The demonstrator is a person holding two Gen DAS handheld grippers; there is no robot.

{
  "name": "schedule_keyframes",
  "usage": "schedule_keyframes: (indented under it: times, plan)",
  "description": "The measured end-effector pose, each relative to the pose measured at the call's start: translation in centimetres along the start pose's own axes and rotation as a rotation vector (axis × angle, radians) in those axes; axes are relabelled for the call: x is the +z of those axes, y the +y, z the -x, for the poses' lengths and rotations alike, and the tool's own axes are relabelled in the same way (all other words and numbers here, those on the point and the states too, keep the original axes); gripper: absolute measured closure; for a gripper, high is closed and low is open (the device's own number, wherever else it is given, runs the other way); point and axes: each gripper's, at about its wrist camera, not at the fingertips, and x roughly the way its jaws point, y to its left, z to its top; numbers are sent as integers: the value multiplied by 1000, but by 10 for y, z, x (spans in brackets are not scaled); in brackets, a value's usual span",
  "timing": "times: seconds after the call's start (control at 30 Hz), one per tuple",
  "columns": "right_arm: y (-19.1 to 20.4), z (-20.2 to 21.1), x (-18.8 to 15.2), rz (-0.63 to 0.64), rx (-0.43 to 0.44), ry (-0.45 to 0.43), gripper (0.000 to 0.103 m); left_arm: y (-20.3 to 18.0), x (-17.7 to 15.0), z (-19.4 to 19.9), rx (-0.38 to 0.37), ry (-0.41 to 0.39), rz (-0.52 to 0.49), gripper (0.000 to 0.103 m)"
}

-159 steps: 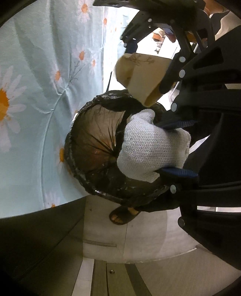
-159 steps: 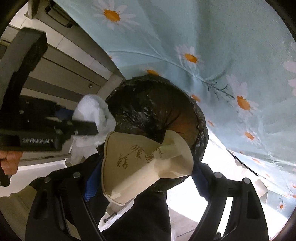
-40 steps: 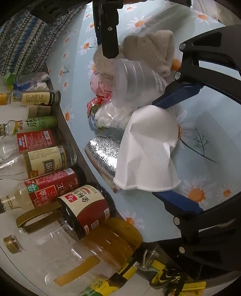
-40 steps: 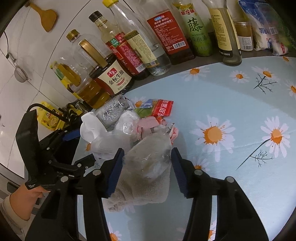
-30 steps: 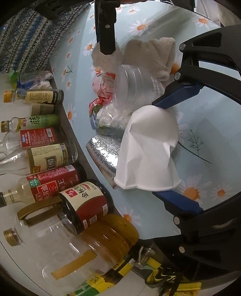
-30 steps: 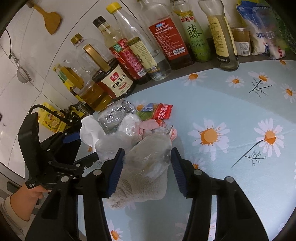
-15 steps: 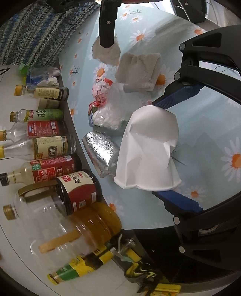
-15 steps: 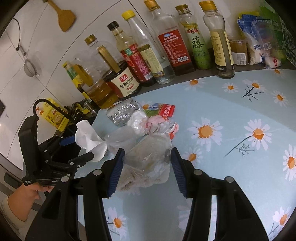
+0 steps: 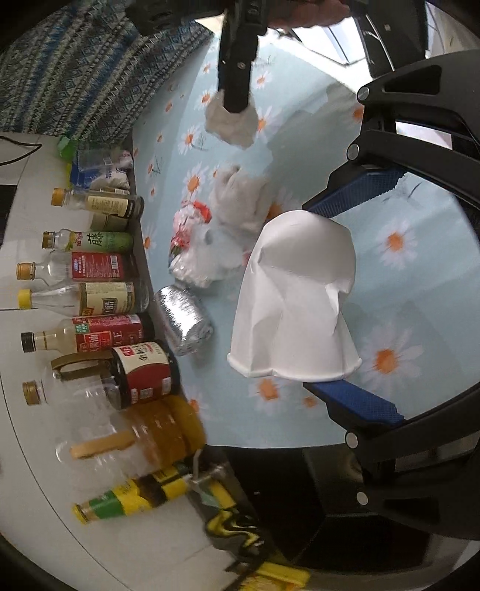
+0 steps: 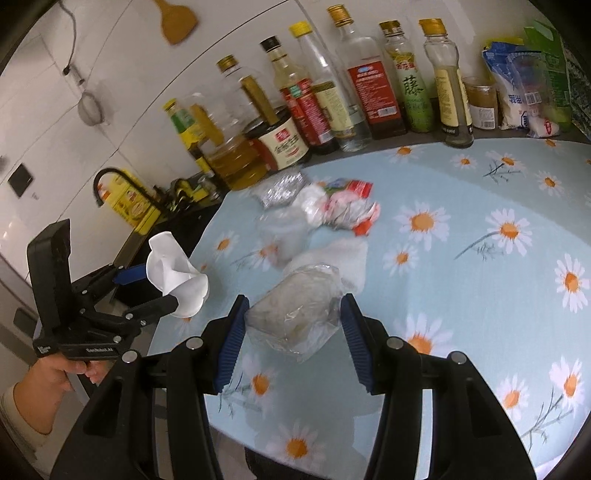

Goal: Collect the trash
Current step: 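Grasp the white tissue with the left gripper while the right grasps a plastic bag, then carry the tissue and plastic bag down over the bin with both tools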

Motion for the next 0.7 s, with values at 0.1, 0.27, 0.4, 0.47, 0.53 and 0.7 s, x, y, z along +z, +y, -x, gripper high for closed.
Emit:
schedule_keyframes:
  times: [0.1,0.27,0.4,0.47,0.53,0.7]
  plan:
    - [9,3,-15,32,21,23,51,-8,-16,14,3,-4,8,20]
    - [28,7,-40,104,70,58,51,-19,-45,36,0,4,46,20]
    - [47,9,-59,169,114,85,51,-25,-69,50,-8,11,93,20]
    - [55,9,-67,190,128,103,51,-28,-82,57,-9,15,117,20]
    - [66,10,-76,211,163,124,51,-30,-93,64,-12,20,135,20]
    - [84,10,-100,272,204,168,51,-34,-126,77,-14,51,210,20]
